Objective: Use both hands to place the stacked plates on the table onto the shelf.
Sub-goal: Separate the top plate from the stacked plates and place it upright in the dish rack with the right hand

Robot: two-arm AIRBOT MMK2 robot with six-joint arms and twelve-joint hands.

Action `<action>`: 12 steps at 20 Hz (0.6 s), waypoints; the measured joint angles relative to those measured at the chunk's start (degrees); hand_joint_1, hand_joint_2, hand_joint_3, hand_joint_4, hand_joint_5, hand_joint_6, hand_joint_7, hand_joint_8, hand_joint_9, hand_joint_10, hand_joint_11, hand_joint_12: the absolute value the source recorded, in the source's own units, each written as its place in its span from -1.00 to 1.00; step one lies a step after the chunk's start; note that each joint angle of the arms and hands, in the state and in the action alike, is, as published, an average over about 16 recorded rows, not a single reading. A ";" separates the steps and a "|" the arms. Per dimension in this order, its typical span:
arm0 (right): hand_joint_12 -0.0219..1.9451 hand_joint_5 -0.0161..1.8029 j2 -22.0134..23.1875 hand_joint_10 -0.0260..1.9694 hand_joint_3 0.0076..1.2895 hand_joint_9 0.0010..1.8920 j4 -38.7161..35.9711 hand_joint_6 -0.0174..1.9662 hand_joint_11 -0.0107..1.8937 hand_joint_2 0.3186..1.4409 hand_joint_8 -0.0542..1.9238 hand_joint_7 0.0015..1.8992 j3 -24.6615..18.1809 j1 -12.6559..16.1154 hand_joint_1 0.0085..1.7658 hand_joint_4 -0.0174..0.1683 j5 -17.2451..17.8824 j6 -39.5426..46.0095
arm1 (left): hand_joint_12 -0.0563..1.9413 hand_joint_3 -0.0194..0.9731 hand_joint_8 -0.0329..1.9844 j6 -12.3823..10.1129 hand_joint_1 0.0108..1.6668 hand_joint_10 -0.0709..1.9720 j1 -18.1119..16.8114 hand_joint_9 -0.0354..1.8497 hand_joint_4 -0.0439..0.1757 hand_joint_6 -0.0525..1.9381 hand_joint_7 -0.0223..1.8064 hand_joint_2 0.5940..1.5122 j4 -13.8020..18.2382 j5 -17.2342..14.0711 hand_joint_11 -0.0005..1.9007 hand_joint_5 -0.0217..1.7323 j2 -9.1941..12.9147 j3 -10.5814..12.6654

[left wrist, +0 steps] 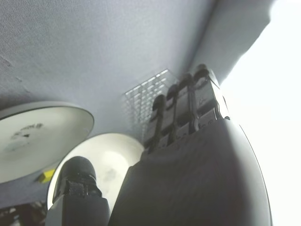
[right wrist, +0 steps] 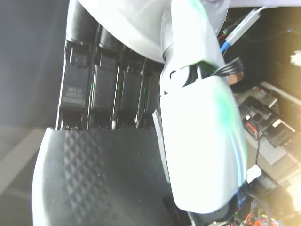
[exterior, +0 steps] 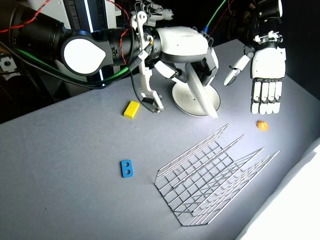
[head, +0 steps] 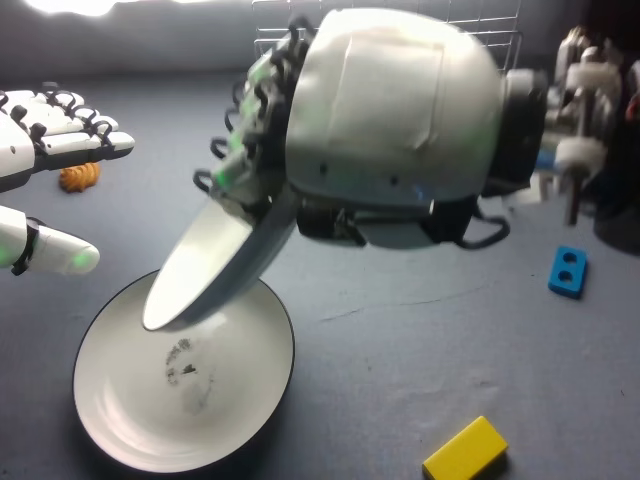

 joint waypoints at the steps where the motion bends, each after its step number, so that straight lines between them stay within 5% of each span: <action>1: 0.06 0.00 0.32 0.03 -0.99 0.03 0.53 0.04 -0.07 0.21 -0.06 0.06 -0.11 0.44 0.52 -0.79 0.05 -0.01 | -0.96 -0.92 -0.97 0.00 -0.99 -0.93 0.03 -0.94 -0.55 -0.94 -0.96 0.07 0.00 0.01 -0.98 -0.96 0.00 0.01; 12: 0.06 0.00 3.92 0.03 -0.99 0.03 9.85 0.02 -0.07 0.21 -0.09 0.08 -0.40 4.97 0.52 -0.83 -1.70 -0.13 | -0.96 -0.93 -0.97 0.00 -0.99 -0.93 0.43 -0.94 -0.55 -0.94 -0.96 0.07 0.01 0.14 -0.98 -0.95 0.00 0.16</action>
